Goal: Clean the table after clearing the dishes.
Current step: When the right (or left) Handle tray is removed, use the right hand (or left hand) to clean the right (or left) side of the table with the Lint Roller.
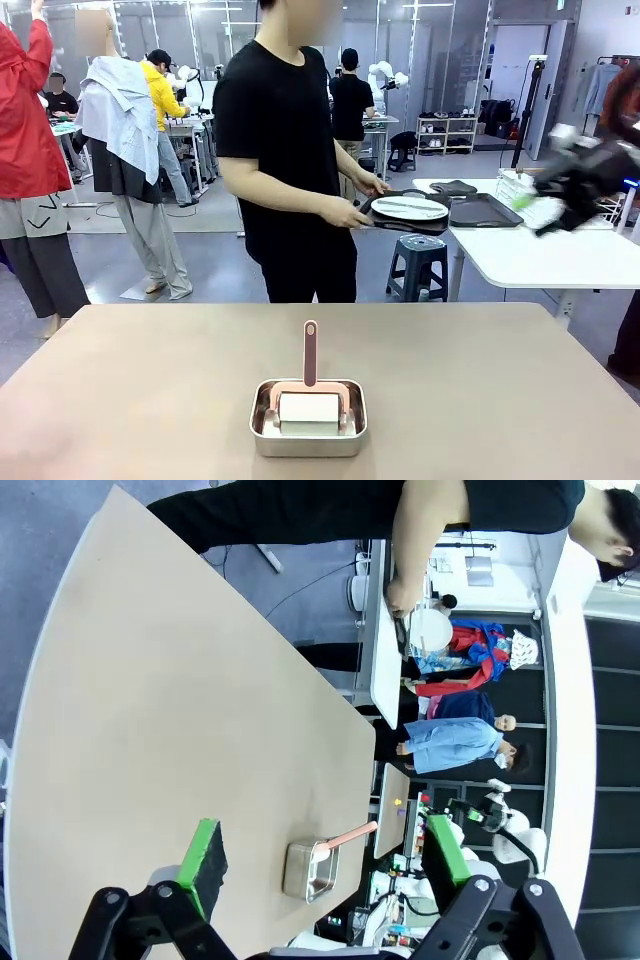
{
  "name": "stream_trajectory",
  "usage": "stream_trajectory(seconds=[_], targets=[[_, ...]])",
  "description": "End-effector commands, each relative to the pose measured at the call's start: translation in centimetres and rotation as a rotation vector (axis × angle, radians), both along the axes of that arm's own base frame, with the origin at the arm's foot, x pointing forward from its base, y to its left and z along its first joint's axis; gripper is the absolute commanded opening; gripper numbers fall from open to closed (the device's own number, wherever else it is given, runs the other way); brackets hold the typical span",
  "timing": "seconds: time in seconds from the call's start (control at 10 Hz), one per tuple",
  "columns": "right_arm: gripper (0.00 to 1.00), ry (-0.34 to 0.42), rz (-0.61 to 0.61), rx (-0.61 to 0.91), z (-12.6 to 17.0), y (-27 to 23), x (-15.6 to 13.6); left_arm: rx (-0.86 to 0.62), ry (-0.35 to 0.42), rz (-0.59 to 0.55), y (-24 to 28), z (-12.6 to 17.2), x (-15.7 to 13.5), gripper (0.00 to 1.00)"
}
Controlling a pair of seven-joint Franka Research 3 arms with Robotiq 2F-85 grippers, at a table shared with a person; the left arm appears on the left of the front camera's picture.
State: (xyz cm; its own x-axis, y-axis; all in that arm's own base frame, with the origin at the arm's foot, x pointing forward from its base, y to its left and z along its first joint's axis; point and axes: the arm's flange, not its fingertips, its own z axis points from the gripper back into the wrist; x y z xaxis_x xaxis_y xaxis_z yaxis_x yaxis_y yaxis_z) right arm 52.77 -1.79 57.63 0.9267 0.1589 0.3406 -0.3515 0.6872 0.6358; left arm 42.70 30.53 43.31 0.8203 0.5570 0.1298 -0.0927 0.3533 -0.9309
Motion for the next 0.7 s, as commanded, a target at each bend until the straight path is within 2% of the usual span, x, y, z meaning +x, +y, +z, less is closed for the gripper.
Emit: stream_trajectory(seconds=[0.0, 0.1, 0.3, 0.5, 0.6], targets=[[1.0, -0.115, 0.343, -0.188, 1.8, 10.9, 0.6, -0.003, 0.0, -0.018, 0.3, 0.2, -0.1, 1.0], [1.0, -0.16, 0.434, -0.324, 2.0, 16.2, -0.1, -0.003, 0.0, -0.018, 0.3, 0.2, -0.1, 1.0], [1.0, -0.191, 0.615, -0.479, 0.8, 24.8, -2.7, -0.003, 0.0, -0.018, 0.3, 0.2, -0.1, 1.0], [1.0, -0.248, 0.739, -0.617, -2.2, 30.4, -5.3, -0.003, 0.0, -0.018, 0.3, 0.2, -0.1, 1.0], [1.0, -0.28, 0.786, -0.656, -3.6, 32.1, -5.7, -0.003, 0.0, -0.018, 0.3, 0.2, -0.1, 1.0]])
